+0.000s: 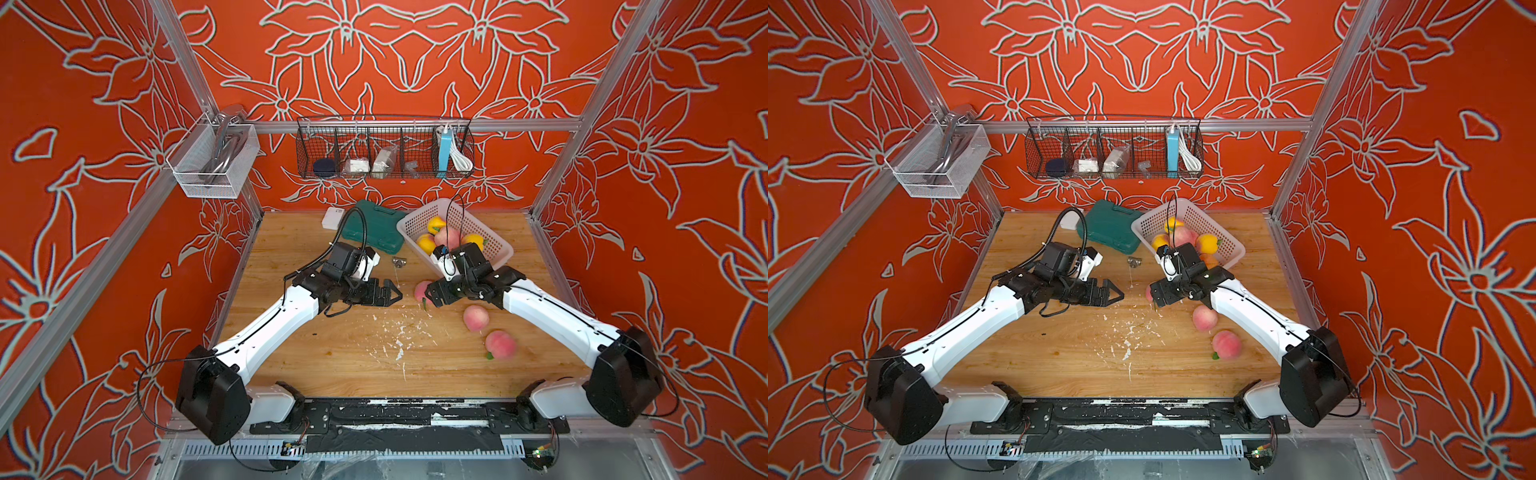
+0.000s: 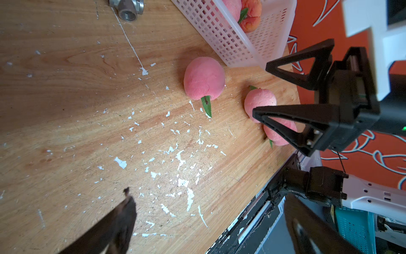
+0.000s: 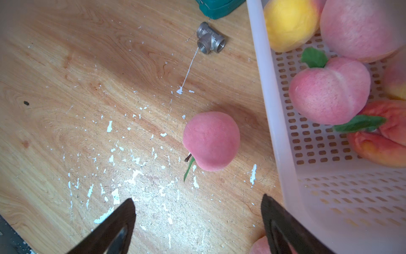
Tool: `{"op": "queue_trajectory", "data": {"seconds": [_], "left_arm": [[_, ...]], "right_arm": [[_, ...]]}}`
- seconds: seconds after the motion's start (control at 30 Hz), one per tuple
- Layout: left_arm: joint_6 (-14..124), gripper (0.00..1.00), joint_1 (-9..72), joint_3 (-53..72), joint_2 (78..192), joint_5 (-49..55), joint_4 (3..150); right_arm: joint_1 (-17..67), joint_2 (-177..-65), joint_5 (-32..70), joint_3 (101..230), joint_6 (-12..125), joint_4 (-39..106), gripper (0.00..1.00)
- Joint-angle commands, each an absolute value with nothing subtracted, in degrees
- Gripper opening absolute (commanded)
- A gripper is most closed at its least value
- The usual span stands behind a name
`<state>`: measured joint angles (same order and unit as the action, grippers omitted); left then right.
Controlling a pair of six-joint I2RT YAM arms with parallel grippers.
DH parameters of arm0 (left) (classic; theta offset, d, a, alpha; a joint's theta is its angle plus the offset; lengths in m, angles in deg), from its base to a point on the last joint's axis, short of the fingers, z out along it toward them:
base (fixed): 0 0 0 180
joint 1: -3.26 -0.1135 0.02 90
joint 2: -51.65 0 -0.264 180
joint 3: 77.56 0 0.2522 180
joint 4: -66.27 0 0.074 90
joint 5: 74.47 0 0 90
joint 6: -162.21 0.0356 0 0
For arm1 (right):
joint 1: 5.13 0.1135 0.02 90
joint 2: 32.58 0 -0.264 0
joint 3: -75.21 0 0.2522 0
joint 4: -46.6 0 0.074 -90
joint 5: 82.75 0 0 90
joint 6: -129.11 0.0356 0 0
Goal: Put the peaches into the basket
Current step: Pick up the peach from the center of the board.
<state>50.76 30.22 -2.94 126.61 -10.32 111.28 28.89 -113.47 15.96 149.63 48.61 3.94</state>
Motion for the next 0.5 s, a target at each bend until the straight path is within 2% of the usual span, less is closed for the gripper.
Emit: {"op": "queue_trajectory", "data": {"seconds": [0.0,0.47], "left_arm": [[52.1,0.99,29.9,-3.2,125.9,-9.8,110.9],[52.4,0.99,29.6,-2.0,127.8,-10.2,110.8]], "right_arm": [[29.3,-115.6,15.0,150.4,48.8,4.5,0.92],[29.3,-124.5,15.4,152.5,48.0,7.2,0.92]]}}
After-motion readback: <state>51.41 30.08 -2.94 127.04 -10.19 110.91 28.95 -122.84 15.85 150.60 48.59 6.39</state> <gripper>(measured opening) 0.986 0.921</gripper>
